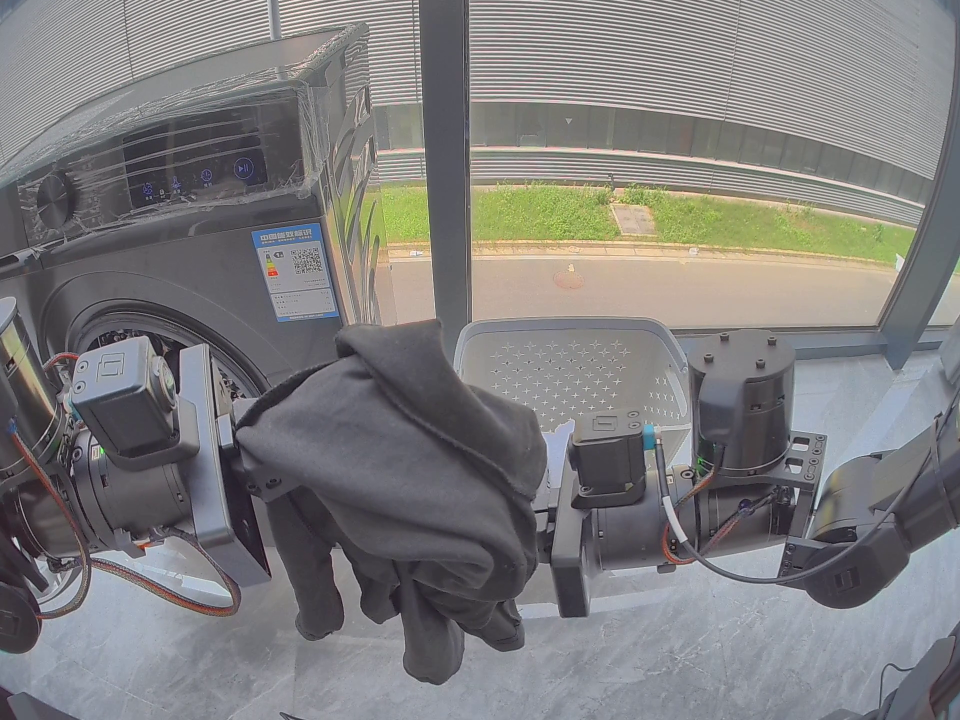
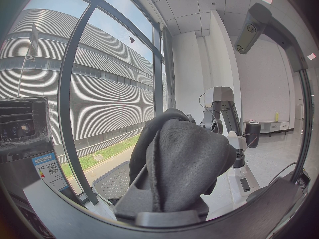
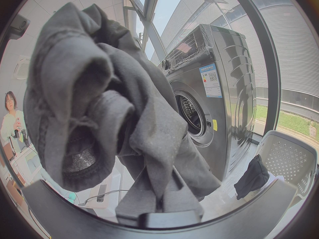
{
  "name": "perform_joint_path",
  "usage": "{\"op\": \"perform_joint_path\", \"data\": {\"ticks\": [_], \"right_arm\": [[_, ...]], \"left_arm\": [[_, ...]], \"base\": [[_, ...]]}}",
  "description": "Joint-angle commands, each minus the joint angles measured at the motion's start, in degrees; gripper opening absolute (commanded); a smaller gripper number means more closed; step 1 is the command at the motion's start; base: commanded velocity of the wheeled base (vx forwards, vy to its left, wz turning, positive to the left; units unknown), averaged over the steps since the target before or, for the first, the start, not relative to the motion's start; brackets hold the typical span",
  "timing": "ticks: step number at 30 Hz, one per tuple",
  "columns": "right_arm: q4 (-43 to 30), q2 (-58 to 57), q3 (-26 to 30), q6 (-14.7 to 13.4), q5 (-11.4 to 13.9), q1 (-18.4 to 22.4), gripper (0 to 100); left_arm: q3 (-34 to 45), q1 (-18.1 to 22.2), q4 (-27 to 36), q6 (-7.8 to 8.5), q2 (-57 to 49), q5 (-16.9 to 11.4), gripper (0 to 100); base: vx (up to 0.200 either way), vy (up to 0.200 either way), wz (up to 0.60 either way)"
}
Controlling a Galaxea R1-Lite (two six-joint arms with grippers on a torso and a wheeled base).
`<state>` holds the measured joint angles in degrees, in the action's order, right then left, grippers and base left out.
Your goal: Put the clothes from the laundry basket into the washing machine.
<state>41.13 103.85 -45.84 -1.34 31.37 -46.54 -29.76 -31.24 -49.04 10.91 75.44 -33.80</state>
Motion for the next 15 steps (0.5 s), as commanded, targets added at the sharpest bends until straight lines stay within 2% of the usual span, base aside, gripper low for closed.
{"op": "perform_joint_path", "data": {"ticks": [1,6,15], "right_arm": [[0.0,-4.6,3.2,0.0,-0.2,0.0,0],[0.0,-12.2,8.4,-0.4,-0.3,0.3,0],[0.0,-19.1,10.7,-0.9,-1.1,1.9,0]], "left_arm": [[0.3,0.7,-0.1,-0.01,0.2,0.2,0],[1.7,2.3,0.0,-0.1,0.6,0.3,0],[4.8,2.3,0.0,-0.1,0.2,0.3,0]], "base": [[0.0,0.0,0.0],[0.0,0.0,0.0],[0.0,0.0,0.0]]}}
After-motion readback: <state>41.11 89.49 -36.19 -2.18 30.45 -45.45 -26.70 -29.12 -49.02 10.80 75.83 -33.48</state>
